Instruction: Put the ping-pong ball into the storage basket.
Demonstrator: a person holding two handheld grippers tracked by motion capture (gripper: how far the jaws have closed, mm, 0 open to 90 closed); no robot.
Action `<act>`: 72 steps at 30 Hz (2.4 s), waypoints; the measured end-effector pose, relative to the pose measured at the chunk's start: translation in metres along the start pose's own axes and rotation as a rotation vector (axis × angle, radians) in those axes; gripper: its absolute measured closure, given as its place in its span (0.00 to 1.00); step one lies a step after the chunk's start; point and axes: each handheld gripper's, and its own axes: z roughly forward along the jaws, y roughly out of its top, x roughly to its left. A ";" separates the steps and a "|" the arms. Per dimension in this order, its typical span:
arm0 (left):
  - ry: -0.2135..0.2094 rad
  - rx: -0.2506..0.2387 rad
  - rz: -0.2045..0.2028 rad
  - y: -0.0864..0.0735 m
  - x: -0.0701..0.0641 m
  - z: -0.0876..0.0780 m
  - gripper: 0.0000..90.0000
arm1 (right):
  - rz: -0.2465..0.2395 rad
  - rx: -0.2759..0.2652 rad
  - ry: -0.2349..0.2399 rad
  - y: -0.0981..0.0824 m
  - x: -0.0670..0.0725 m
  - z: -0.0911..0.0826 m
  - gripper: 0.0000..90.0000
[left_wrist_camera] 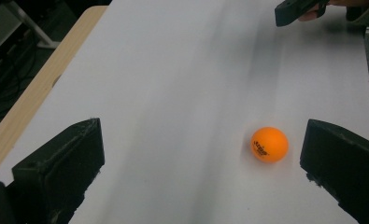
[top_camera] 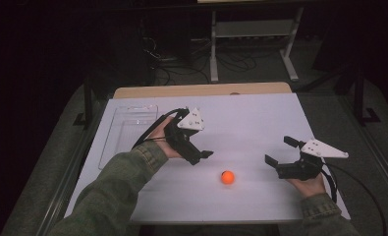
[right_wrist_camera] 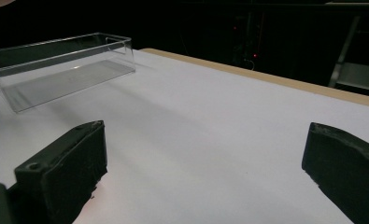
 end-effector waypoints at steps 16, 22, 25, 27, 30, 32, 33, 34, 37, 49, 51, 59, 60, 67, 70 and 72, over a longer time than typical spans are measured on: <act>-0.046 0.049 0.030 0.010 -0.002 0.016 0.00 | 0.012 -0.015 0.004 0.001 -0.001 -0.002 0.00; -0.054 0.061 0.040 0.012 -0.003 0.021 0.00 | 0.014 -0.017 0.003 0.001 -0.001 -0.002 0.00; -0.059 0.062 0.042 0.012 -0.003 0.023 0.00 | 0.015 -0.018 0.003 0.001 -0.001 -0.003 0.00; -0.064 0.069 0.048 0.013 -0.004 0.026 0.00 | 0.014 -0.020 0.002 0.001 -0.001 -0.003 0.00; -0.069 0.077 0.050 0.014 -0.004 0.029 0.00 | 0.015 -0.021 0.003 0.001 -0.001 -0.003 0.00; -0.072 0.078 0.052 0.014 -0.004 0.031 0.00 | 0.014 -0.023 0.002 0.001 -0.001 -0.003 0.00; -0.076 0.079 0.054 0.014 -0.004 0.032 0.00 | 0.014 -0.025 0.003 0.001 -0.001 -0.003 0.00; -0.078 0.083 0.056 0.014 -0.004 0.033 0.00 | 0.015 -0.025 0.004 0.001 -0.001 -0.003 0.00; -0.088 0.091 0.058 0.015 -0.005 0.037 0.00 | 0.015 -0.024 0.005 0.001 -0.002 -0.003 0.00; -0.120 0.116 0.081 0.015 -0.007 0.052 0.00 | 0.020 -0.030 0.006 0.002 -0.002 -0.004 0.00; -0.126 0.123 0.084 0.015 -0.008 0.054 0.00 | 0.020 -0.032 0.005 0.002 -0.002 -0.004 0.00; -0.150 0.142 0.095 0.013 -0.009 0.063 0.00 | 0.023 -0.033 0.007 0.002 -0.002 -0.005 0.00; -0.154 0.142 0.095 0.013 -0.010 0.064 0.00 | 0.024 -0.033 0.007 0.002 -0.002 -0.005 0.00; -0.177 0.165 0.102 0.011 -0.012 0.073 0.00 | 0.021 -0.033 0.008 0.002 -0.002 -0.005 0.00; -0.185 0.176 0.105 0.010 -0.013 0.077 0.00 | 0.020 -0.034 0.009 0.002 -0.002 -0.005 0.00; -0.190 0.180 0.108 0.009 -0.014 0.080 0.00 | 0.020 -0.035 0.008 0.002 -0.002 -0.006 0.00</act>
